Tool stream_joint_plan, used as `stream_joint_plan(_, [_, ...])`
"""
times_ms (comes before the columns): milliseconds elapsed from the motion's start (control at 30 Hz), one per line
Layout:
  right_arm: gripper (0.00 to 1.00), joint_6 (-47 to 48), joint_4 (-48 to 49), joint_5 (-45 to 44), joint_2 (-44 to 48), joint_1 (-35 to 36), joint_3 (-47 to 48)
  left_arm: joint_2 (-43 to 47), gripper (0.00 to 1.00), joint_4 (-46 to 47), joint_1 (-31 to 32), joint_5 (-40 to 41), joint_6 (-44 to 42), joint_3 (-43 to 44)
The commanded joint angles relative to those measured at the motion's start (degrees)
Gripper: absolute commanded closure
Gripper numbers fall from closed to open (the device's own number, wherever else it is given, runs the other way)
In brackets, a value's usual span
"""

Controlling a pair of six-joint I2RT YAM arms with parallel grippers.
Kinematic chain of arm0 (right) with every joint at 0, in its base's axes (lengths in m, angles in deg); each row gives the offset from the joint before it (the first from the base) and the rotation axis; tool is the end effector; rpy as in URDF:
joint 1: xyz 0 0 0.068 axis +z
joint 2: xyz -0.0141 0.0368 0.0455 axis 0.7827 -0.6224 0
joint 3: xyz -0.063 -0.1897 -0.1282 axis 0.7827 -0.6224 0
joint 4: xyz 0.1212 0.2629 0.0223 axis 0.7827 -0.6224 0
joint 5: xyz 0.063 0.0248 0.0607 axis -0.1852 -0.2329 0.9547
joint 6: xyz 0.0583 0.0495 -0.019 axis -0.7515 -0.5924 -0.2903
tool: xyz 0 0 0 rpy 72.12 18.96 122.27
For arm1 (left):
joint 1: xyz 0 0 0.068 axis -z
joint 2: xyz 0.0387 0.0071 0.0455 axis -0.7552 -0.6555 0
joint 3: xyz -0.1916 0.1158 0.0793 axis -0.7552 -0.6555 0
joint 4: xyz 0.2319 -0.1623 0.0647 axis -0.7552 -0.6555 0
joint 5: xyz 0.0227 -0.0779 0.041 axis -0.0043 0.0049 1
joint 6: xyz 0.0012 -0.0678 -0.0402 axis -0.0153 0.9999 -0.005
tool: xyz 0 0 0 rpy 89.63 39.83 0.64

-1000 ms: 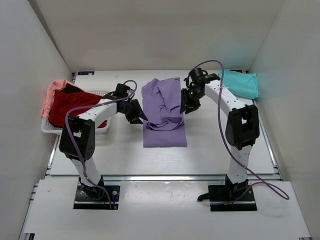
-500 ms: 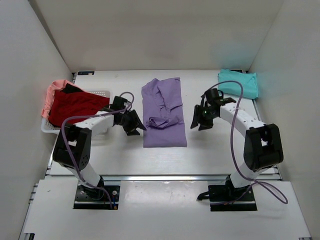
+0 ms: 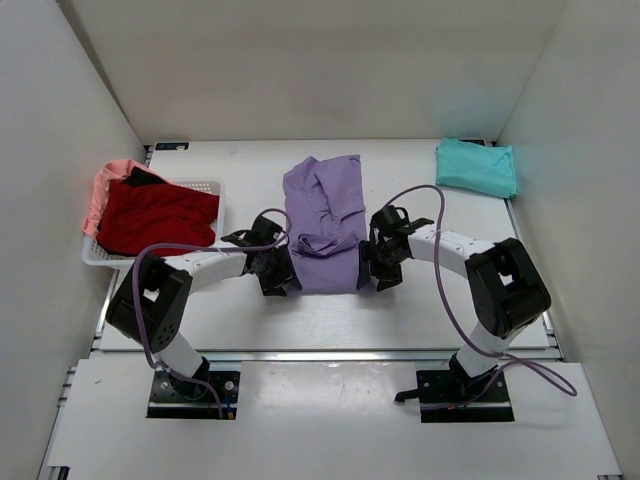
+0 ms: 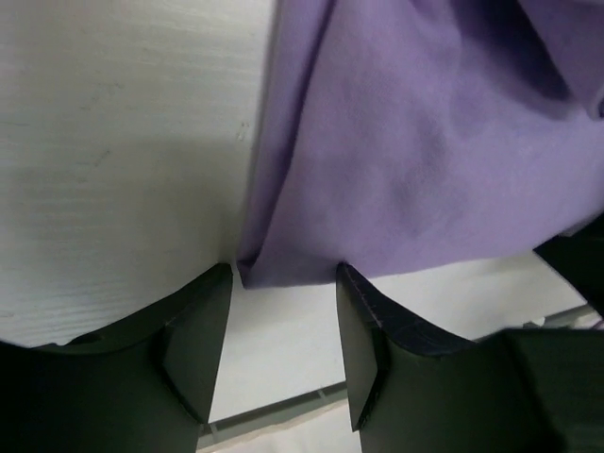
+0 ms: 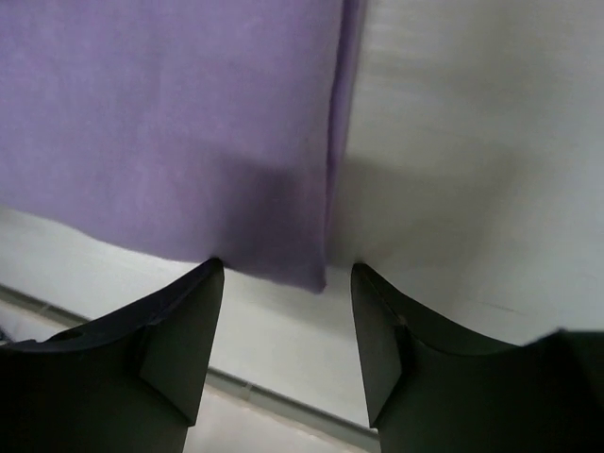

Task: Fold and stack the t-shirts
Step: Grab one side of the 2/3 rectangular tshirt with both arms

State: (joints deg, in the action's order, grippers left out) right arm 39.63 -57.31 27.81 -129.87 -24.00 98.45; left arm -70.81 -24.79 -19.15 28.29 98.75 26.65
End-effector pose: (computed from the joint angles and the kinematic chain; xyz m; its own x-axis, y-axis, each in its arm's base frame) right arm 0.2916 0.1718 0.0801 -0.9844 -0.0252 -0.1740 -0.0881 0.9272 0.3640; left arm 0.2689 -0.1706 0.0654 -0.9473 -0.3053 -0.0973 -0.2436 0.8835 -0.4002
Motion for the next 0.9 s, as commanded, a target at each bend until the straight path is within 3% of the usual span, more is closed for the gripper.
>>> stream_joint_plan(0, [0.46,-0.81,1.49,-4.40,-2.46,0.89,1.21,-0.80,0.41,1.22,0.44,5.89,1.28,-0.13])
stream_joint_plan(67, [0.46,-0.99,1.40,-5.29,-3.87,1.23,1.39,-1.50,0.43,1.74,0.70,8.00,1.63,0.39])
stream_joint_plan(100, [0.50,-0.38,1.57,-4.25,-5.01,1.41,1.91,-1.68,0.52,2.27,0.61,8.97,1.63,-0.21])
stream_joint_plan(133, [0.67,-0.11,1.23,-4.24,-5.89,1.50,2.09,-2.03,0.62,2.27,0.35,8.81,1.54,-0.04])
stream_joint_plan(167, [0.86,0.50,0.09,-3.80,-6.33,1.58,2.87,-2.21,0.79,3.66,-0.09,8.80,1.63,-0.39])
stream_joint_plan(200, [0.96,1.29,0.00,-3.62,-6.51,1.41,4.27,-1.69,0.85,4.55,-0.27,8.54,1.81,-0.57])
stream_joint_plan(233, [1.00,1.47,-1.22,-4.32,-6.08,1.58,5.50,-1.51,1.00,4.99,-0.62,8.54,1.63,-0.83])
stream_joint_plan(400, [1.00,3.49,-6.14,-5.30,-0.47,-0.26,11.04,3.14,1.00,0.97,-0.28,8.72,0.40,5.13])
stream_joint_plan(600, [1.00,4.37,-12.31,-4.07,8.24,-1.23,15.89,15.52,1.00,-5.19,1.74,6.61,0.93,9.54])
stream_joint_plan(767, [1.00,2.54,-14.25,-2.13,17.37,1.14,8.78,26.59,1.00,-8.27,4.64,4.77,4.08,0.25])
stream_joint_plan(867, [1.00,0.07,-13.37,0.24,23.17,3.42,-1.13,34.32,1.00,-8.45,6.32,2.31,7.68,-7.83])
